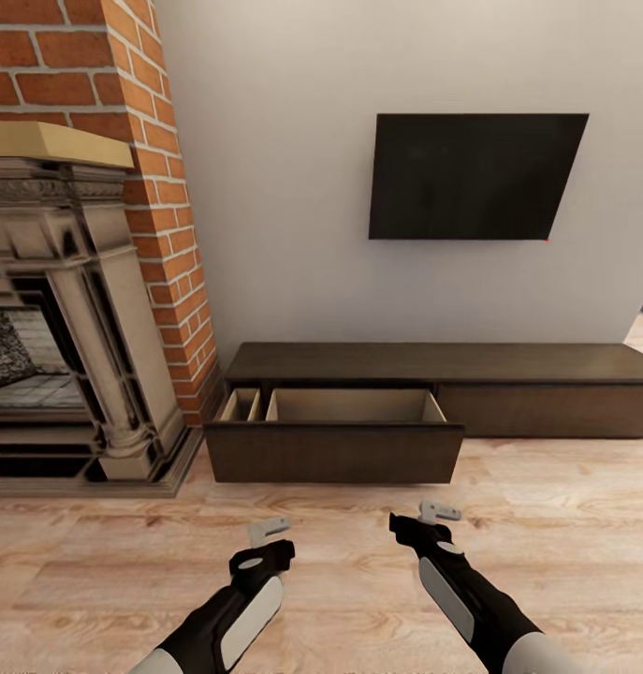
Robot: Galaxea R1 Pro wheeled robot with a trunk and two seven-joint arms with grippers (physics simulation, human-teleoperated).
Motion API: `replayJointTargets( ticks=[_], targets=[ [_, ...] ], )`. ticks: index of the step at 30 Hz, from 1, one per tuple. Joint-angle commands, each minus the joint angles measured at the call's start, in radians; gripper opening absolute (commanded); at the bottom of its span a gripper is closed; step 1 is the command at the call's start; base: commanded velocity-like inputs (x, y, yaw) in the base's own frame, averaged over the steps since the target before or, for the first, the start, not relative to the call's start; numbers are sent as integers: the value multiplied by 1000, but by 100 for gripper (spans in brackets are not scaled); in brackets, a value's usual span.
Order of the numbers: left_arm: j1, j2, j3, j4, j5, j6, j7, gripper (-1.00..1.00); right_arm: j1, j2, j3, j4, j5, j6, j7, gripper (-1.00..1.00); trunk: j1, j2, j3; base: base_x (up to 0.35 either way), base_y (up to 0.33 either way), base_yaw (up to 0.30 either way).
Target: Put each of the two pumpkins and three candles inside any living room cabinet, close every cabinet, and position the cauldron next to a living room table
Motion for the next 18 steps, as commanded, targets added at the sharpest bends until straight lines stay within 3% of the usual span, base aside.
replayJointTargets(
  ticks=[1, 5, 12, 18],
  targets=[
    [-1, 8, -4, -1, -9, -6, 2, 100, -1, 0, 6, -2, -5, -1, -9, 100, 4, -8, -4, 0, 0, 0],
    [-1, 19, -4, -1, -29, -42, -5, 100, -2, 2, 6, 0, -5, -18, -8, 100, 19, -36, -17, 0, 0, 0],
    [-1, 20, -7, -1, -35, -53, -6, 100, -2, 4, 7, 26, -5, -96, -8, 100, 46, -85, -39, 0, 0, 0],
    [-2, 21, -9, 1, -37, -54, -6, 100, -2, 4, 9, 40, 27, -115, -7, 100, 69, -127, -58, 0, 0, 0]
  ],
)
